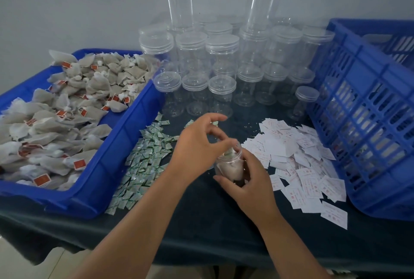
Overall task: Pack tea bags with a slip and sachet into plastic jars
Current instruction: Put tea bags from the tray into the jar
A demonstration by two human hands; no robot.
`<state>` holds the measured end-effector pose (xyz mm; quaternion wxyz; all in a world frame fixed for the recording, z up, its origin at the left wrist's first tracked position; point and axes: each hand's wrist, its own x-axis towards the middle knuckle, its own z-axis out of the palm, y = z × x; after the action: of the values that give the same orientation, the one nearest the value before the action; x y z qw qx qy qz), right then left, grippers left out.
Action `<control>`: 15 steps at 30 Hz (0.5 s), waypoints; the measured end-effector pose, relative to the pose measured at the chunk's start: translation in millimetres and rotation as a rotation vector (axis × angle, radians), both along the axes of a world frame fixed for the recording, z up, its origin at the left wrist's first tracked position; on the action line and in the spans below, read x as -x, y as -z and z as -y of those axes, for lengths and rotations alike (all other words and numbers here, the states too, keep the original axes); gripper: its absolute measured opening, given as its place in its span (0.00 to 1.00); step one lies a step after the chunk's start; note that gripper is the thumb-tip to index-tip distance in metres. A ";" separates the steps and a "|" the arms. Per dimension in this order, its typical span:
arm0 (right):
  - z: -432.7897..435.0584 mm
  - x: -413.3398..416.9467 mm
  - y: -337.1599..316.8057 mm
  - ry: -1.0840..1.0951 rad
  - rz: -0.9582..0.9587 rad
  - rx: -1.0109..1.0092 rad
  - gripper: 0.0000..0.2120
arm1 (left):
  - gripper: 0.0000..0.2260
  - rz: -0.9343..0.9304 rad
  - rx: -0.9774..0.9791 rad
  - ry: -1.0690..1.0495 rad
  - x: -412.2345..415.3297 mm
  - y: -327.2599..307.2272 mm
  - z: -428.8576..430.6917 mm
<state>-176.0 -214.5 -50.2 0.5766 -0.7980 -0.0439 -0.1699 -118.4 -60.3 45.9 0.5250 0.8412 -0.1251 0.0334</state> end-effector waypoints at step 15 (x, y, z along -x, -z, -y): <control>18.3 -5.3 -3.9 0.590 0.128 -0.326 0.33 | 0.06 -0.057 -0.384 0.091 -22.7 51.5 30.6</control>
<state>-170.7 -232.8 -46.3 0.6186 -0.6614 0.1803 -0.3839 -95.7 -90.9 -5.7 0.3594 0.9199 -0.1520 -0.0387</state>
